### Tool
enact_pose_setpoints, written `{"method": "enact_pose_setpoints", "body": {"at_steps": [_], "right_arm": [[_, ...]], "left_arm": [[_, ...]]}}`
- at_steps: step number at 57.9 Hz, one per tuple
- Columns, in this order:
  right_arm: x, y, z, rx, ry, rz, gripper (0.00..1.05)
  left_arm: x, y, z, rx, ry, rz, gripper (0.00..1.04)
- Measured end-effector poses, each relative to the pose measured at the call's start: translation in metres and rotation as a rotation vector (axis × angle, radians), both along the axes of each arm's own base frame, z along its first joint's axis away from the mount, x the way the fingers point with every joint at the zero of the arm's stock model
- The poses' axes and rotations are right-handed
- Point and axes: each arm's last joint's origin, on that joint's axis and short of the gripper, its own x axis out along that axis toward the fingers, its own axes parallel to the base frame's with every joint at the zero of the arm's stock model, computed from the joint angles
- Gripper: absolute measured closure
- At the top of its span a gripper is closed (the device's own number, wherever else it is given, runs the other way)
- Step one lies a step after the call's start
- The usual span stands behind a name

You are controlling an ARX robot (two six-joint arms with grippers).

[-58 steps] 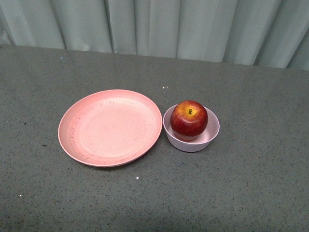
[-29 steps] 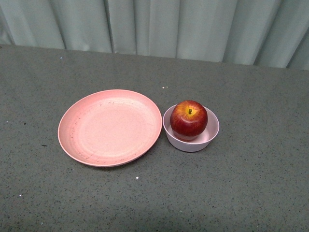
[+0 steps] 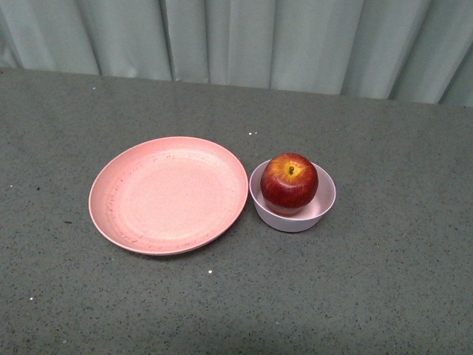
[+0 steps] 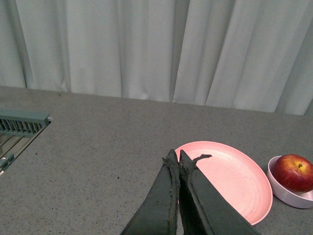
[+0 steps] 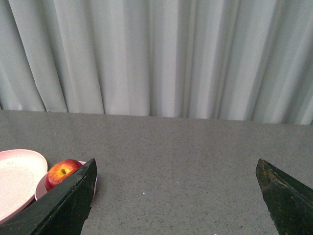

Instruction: Move apple from plate to bowl

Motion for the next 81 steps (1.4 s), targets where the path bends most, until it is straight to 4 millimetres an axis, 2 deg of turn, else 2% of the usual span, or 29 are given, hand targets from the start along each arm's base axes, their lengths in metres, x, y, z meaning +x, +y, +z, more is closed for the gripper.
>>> {"method": "enact_pose_setpoints", "body": {"at_steps": [5, 10, 21, 30, 32, 36, 81], "right_arm": [[0.0, 0.0, 0.0, 0.0, 0.0, 0.0, 0.09], [0.0, 0.0, 0.0, 0.0, 0.0, 0.0, 0.09], [0.0, 0.0, 0.0, 0.0, 0.0, 0.0, 0.09], [0.0, 0.0, 0.0, 0.0, 0.0, 0.0, 0.09], [0.0, 0.0, 0.0, 0.0, 0.0, 0.0, 0.09], [0.0, 0.0, 0.0, 0.0, 0.0, 0.0, 0.09], [0.0, 0.0, 0.0, 0.0, 0.0, 0.0, 0.09]], "left_arm": [[0.0, 0.0, 0.0, 0.001, 0.0, 0.0, 0.87], [0.0, 0.0, 0.0, 0.001, 0.0, 0.0, 0.67], [0.0, 0.0, 0.0, 0.001, 0.0, 0.0, 0.34], [0.0, 0.0, 0.0, 0.001, 0.0, 0.0, 0.08], [0.0, 0.0, 0.0, 0.002, 0.0, 0.0, 0.05], [0.0, 0.0, 0.0, 0.002, 0.0, 0.0, 0.07], [0.0, 0.0, 0.0, 0.002, 0.0, 0.0, 0.07]]}}
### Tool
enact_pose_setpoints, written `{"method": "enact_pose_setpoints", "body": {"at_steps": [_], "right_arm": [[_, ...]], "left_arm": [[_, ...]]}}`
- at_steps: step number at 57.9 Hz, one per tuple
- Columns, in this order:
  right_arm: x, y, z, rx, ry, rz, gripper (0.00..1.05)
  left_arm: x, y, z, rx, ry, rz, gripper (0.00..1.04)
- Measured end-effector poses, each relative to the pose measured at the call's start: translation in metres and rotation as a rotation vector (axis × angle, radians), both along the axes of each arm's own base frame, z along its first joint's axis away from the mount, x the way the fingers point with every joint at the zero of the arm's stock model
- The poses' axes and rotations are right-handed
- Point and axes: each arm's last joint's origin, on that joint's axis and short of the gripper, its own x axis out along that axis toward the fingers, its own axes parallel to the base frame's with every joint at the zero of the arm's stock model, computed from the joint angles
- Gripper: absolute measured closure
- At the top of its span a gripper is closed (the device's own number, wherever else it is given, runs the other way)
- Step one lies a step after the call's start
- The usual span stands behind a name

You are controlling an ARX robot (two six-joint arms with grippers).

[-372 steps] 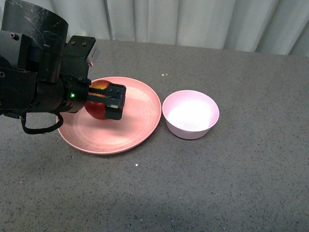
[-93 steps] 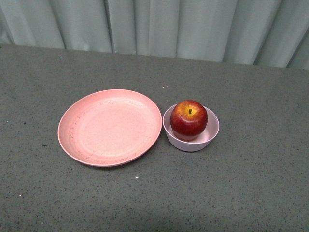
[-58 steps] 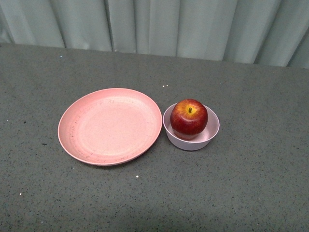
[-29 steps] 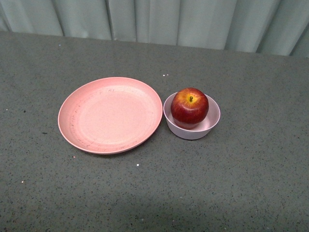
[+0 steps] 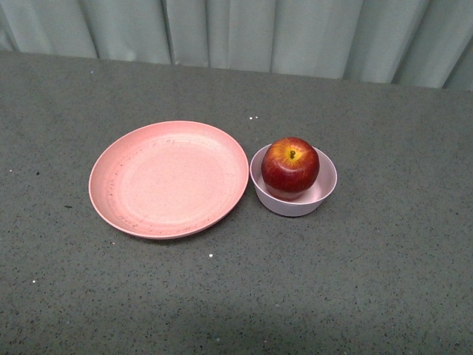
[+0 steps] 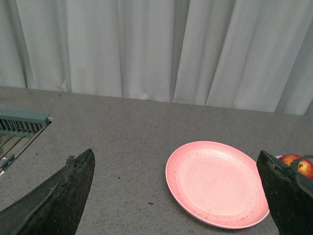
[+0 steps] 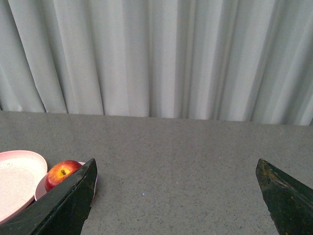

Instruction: Move apple from plate to bowl

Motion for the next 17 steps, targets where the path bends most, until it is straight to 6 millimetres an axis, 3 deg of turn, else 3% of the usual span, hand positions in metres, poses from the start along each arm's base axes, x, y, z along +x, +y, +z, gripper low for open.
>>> {"method": "enact_pose_setpoints", "body": {"at_steps": [17], "right_arm": [[0.0, 0.0, 0.0, 0.0, 0.0, 0.0, 0.09]], "left_arm": [[0.0, 0.0, 0.0, 0.0, 0.0, 0.0, 0.07]]}}
